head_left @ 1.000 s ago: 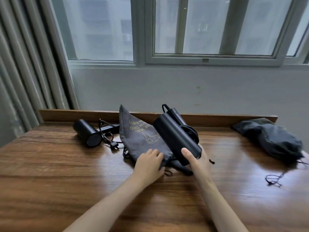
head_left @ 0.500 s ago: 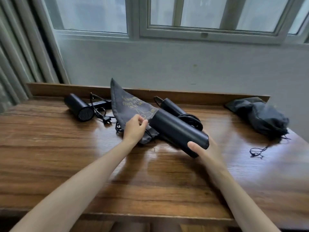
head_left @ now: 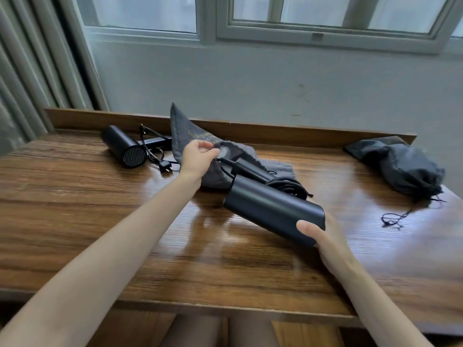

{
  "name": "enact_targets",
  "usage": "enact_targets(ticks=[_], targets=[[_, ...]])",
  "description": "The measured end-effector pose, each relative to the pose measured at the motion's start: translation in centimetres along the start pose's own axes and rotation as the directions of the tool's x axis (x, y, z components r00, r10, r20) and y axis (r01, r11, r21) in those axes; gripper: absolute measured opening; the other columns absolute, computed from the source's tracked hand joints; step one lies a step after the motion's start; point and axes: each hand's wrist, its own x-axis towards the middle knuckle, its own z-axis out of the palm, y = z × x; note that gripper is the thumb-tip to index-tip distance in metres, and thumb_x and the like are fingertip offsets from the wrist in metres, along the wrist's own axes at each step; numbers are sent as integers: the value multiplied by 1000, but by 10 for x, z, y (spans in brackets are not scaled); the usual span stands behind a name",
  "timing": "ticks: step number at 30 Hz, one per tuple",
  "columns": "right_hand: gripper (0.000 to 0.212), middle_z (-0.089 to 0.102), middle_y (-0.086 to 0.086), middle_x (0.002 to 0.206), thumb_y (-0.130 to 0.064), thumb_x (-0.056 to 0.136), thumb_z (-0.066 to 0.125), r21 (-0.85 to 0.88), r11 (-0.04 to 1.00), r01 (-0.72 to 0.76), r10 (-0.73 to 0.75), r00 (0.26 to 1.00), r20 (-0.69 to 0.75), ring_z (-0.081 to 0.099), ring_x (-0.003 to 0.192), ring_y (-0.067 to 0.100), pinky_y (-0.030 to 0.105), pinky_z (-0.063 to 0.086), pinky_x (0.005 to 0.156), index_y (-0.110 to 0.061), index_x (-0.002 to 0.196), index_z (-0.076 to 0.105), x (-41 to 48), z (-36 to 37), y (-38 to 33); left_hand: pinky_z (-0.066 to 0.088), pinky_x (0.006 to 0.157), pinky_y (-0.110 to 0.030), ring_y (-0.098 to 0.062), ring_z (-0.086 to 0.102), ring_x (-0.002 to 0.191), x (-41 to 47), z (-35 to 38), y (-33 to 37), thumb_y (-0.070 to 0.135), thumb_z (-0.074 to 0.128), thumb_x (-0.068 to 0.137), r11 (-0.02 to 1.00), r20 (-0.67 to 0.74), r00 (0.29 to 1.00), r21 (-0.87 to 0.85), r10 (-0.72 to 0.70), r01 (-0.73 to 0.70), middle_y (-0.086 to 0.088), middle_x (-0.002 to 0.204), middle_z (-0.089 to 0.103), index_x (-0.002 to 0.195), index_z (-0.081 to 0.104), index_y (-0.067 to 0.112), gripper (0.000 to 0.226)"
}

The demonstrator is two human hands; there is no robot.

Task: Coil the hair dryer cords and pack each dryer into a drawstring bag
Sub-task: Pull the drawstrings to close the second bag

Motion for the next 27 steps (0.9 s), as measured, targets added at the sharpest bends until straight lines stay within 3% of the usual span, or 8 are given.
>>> enact_targets(ticks=[4,7,11,15,18,21,23,27], targets=[[52,71,-14,98,-58,51,69,-11,999,-40,40,998,-49,66,91,4,31,49,75,-42,101,64,3,0,1,45,62,-16,-13,56,79,-7,-8,7,-6,60,79,986,100,993,145,63,-78,-1,80,60,79,49,17,26],[52,71,-8,99,-55,51,69,37,994,-99,103,990,-99,66,95,15,42,54,77,-40,101,64,8,-5,2,47,63,-18,-15,57,79,-16,-17,11,-14,56,75,911,290,953,362,89,-195,-7,86,61,79,48,14,30],[56,70,-17,92,-58,48,68,-27,995,-98,93,984,-153,65,86,2,18,49,61,-38,100,62,9,-2,2,45,69,-26,-23,57,90,-34,-26,16,-13,49,76,548,589,808,686,-33,-478,-2,83,57,70,51,17,31],[60,70,-16,88,-55,47,68,-85,994,-66,50,982,-181,63,80,-7,8,46,57,-34,102,62,9,1,1,40,70,-29,-27,55,101,-48,-28,9,-5,44,84,241,575,816,801,-58,-548,-8,110,60,115,57,20,42],[63,68,-13,94,-56,47,69,-121,991,-61,39,983,-180,63,84,-6,15,44,67,-32,105,61,9,2,0,44,61,-10,-21,59,88,-46,-39,11,-6,44,86,591,555,832,665,18,-456,-5,105,58,124,54,18,46],[61,67,-14,96,-57,46,69,-131,988,-80,55,980,-190,62,85,-6,19,43,69,-35,103,61,10,2,1,43,45,-10,-13,52,65,-44,-47,12,-12,35,86,932,414,910,334,-10,-142,-6,99,57,100,65,15,43],[60,67,-15,95,-58,46,69,-135,987,-90,62,979,-195,62,85,-4,20,43,69,-36,102,61,10,2,1,37,39,-13,-12,42,55,-42,-46,6,-11,30,86,973,325,944,230,-62,-15,-8,87,56,83,65,15,44],[76,65,-11,104,-61,46,69,-202,976,-78,40,982,-185,61,94,4,24,46,72,-30,114,58,8,5,2,36,47,-19,-9,45,51,-42,-34,-6,13,51,88,912,211,976,385,60,-139,2,54,51,64,63,20,29]])
